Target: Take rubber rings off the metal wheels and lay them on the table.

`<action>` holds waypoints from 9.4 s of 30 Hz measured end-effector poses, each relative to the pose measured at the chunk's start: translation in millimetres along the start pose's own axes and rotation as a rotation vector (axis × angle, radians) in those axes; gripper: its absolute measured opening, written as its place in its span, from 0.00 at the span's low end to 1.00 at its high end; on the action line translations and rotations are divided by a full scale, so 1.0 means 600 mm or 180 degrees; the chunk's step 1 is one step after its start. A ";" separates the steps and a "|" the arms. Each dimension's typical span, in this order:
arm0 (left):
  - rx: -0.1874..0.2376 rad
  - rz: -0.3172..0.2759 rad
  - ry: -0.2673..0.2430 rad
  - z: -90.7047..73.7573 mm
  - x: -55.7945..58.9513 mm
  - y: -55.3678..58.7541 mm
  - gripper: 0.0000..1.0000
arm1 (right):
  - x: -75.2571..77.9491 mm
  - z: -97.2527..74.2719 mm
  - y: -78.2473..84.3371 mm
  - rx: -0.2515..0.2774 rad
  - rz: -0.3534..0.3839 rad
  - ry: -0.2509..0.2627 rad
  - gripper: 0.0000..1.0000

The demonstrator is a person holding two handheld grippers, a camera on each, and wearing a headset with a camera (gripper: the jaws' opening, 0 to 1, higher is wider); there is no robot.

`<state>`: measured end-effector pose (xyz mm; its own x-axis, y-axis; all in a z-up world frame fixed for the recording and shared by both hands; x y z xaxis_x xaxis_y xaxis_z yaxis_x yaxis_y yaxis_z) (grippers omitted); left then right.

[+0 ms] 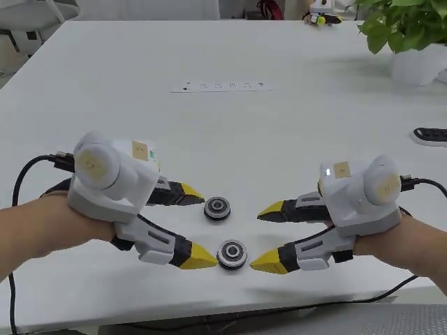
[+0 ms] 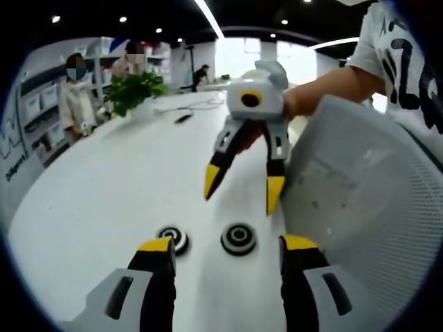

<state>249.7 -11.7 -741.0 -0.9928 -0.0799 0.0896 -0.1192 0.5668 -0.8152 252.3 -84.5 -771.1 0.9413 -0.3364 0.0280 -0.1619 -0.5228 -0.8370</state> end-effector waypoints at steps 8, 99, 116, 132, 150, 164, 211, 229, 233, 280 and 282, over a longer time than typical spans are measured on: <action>-0.0078 -0.0006 0.0098 0.023 0.009 0.010 0.55 | -0.004 0.001 0.007 -0.0023 0.0013 -0.0018 0.49; -0.0087 0.0060 0.0035 0.076 0.008 0.028 0.14 | -0.029 0.045 0.015 0.0017 0.0166 -0.0268 0.31; -0.0083 0.0065 0.0012 0.076 0.008 0.028 0.14 | -0.028 0.043 0.016 0.0039 0.0238 -0.0245 0.25; -0.0072 0.0064 0.0006 0.077 0.008 0.029 0.14 | -0.026 0.036 0.022 0.0021 0.0297 -0.0228 0.20; -0.0057 0.0059 0.0002 0.076 0.009 0.029 0.13 | -0.027 0.030 0.033 -0.0029 0.0487 -0.0224 0.08; -0.0065 0.0066 -0.0023 0.076 0.008 0.029 0.13 | -0.021 0.027 0.033 -0.0050 0.0722 -0.0196 0.01; -0.0172 0.0067 -0.0102 0.076 0.006 0.030 0.12 | -0.006 0.020 0.013 0.0139 0.1575 -0.0172 0.00; -0.0198 0.0081 -0.0109 0.076 0.006 0.030 0.12 | -0.013 0.021 0.007 0.0164 0.1609 -0.0238 0.00; -0.0197 0.0074 -0.0112 0.076 0.007 0.029 0.12 | -0.015 0.022 0.006 0.0163 0.1606 -0.0257 0.00; -0.0159 0.0083 -0.0099 0.076 0.007 0.029 0.13 | -0.015 0.019 0.000 0.0295 0.1799 -0.0294 0.00; -0.0154 0.0068 -0.0092 0.076 0.007 0.028 0.14 | -0.014 0.019 0.000 0.0300 0.1803 -0.0286 0.00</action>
<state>244.4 -40.0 -780.6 -0.9943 -0.0906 0.0554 -0.0993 0.6075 -0.7881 247.9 -72.4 -777.5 0.7377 -0.4734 -0.4814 -0.6245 -0.2072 -0.7531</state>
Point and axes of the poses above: the centre of the closed fingertips' face, and the gripper's own axes: z roughly forward along the fingers, x roughly to its right, y roughly out of its underside, the point moved 2 cm from there along -z, roughly backward along the fingers, and after that the axes turned 9 degrees about y, right-handed, at the moved point
